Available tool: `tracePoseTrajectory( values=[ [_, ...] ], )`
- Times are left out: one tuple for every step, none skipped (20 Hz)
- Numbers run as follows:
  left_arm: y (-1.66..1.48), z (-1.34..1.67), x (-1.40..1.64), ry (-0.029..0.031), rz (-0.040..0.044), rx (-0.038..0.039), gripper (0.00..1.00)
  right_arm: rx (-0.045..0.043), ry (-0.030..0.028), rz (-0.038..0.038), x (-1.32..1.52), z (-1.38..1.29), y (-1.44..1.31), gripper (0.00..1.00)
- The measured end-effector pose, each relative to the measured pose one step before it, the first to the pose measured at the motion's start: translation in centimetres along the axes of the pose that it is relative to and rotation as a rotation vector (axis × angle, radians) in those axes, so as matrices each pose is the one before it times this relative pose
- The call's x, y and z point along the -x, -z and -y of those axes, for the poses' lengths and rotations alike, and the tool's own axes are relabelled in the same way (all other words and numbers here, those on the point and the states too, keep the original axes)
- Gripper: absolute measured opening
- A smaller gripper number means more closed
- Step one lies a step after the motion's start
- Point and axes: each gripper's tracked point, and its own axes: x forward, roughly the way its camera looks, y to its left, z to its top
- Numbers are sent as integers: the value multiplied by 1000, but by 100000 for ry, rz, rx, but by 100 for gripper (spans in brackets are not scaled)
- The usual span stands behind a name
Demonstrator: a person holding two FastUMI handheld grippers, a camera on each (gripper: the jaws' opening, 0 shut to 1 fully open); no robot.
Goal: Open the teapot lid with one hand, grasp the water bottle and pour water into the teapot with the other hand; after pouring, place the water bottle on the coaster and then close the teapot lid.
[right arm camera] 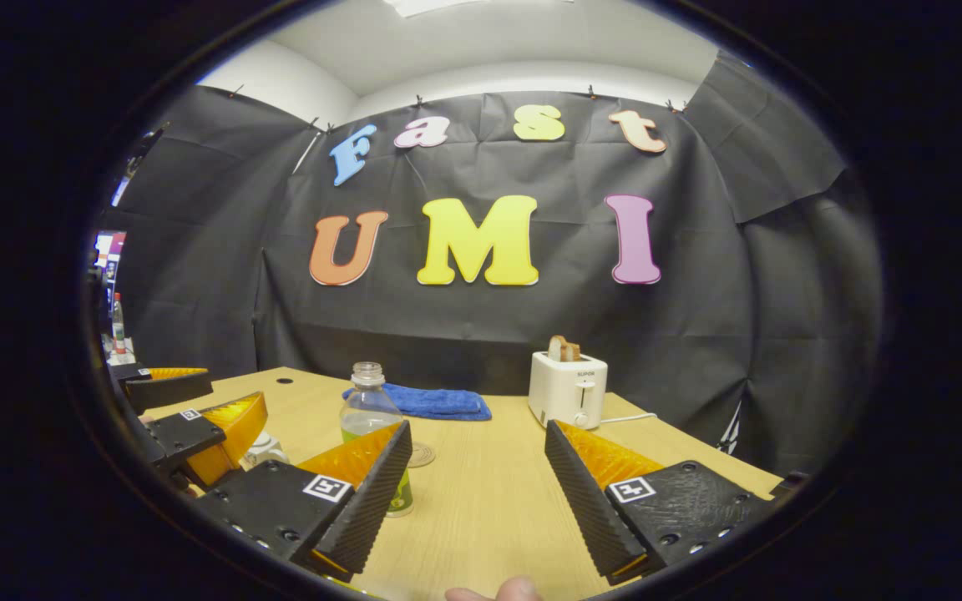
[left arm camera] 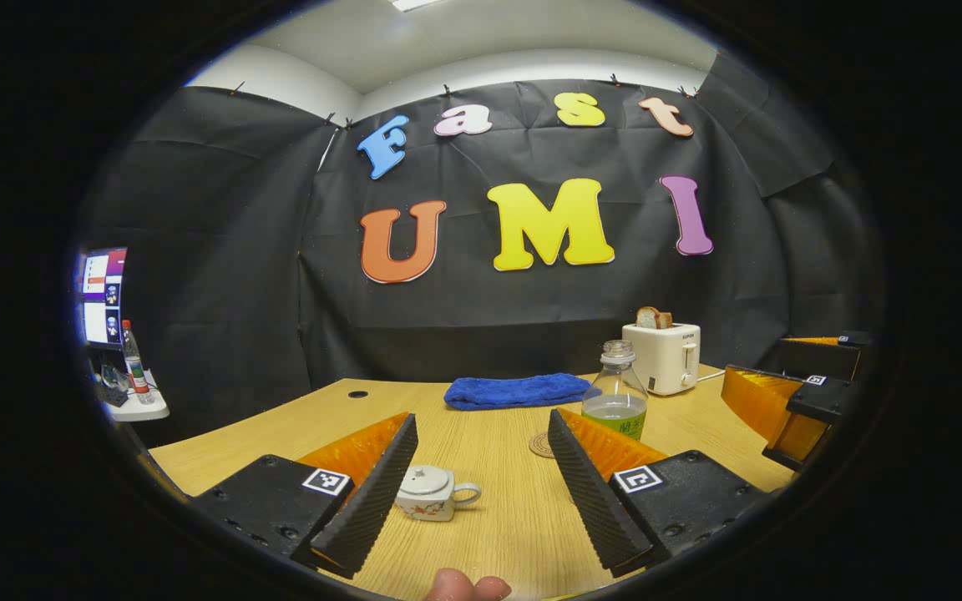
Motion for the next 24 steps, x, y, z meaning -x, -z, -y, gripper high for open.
tracePoseTrajectory(
  values=[
    [99, -177, -52, -328, -250, 363, 99, -176, -512, -154, -8, -119, 65, 96],
    [10, -33, -139, -23, -26, 383, 99, -299, -423, -90, -6, -51, 148, 96],
    [-23, 53, -13, -339, -435, 299, 99, -695, -694, -145, -40, -36, 172, 95],
    [142, -208, -26, -106, -531, 248, 99, -382, -598, 207, -29, -52, 297, 96],
    [79, -267, 62, -563, -197, 11, 99, -30, -73, -605, -195, 178, 379, 98],
    [1, -500, 81, -581, 509, 175, 99, -26, -809, -1145, -208, -69, 448, 96],
    [235, -333, 241, 460, -118, -112, 98, -218, -896, -1211, -242, -210, 500, 97],
    [458, -528, 116, 133, -537, -262, 98, -520, -755, -1088, -26, -76, 311, 96],
    [907, -933, 264, -728, -1842, -166, 98, -311, -355, -224, 60, 31, 239, 98],
    [879, -763, 61, -663, -2060, 42, 99, 131, -55, -50, 1, 14, 25, 96],
    [952, -869, -26, -1140, -2174, 198, 99, 337, 210, 146, 33, -34, 326, 95],
    [655, -747, -148, -1139, -2309, 368, 99, 319, 144, 70, -70, 0, 98, 95],
    [397, -627, -353, -1197, -1667, 856, 99, 37, -78, -28, 128, -4, 311, 95],
    [112, -271, -266, -191, -861, 1079, 99, -494, -294, -473, -43, -29, 235, 95],
    [-44, 46, -538, 488, -292, 894, 99, -421, -471, -754, -86, -143, 308, 97],
    [163, 161, -539, 1024, -819, 11, 99, -28, -91, -745, -56, 43, 100, 95],
    [92, 269, -657, 1025, -735, -453, 99, 271, 165, -351, -27, 250, 97, 95],
    [372, 116, -633, 1033, -1378, -352, 99, 306, 779, -66, -73, 365, -33, 95],
    [464, 105, -610, 719, -1877, -369, 97, 116, 813, 106, -63, 462, -16, 96],
    [323, 30, -744, 531, -1993, -222, 95, -114, 976, 237, -76, 427, -114, 96],
    [190, -7, -634, 182, -957, -16, 93, -291, 1136, 342, -42, 537, -109, 96],
    [174, 61, -253, 175, -967, -153, 91, -263, 1234, 191, -91, 472, -78, 96],
    [58, 21, -445, -13, -693, -513, 85, -265, 1166, -158, -82, 444, 47, 96],
    [280, -204, -527, -576, -1092, -532, 81, -284, 760, -398, -124, 339, 58, 96]
  ],
)
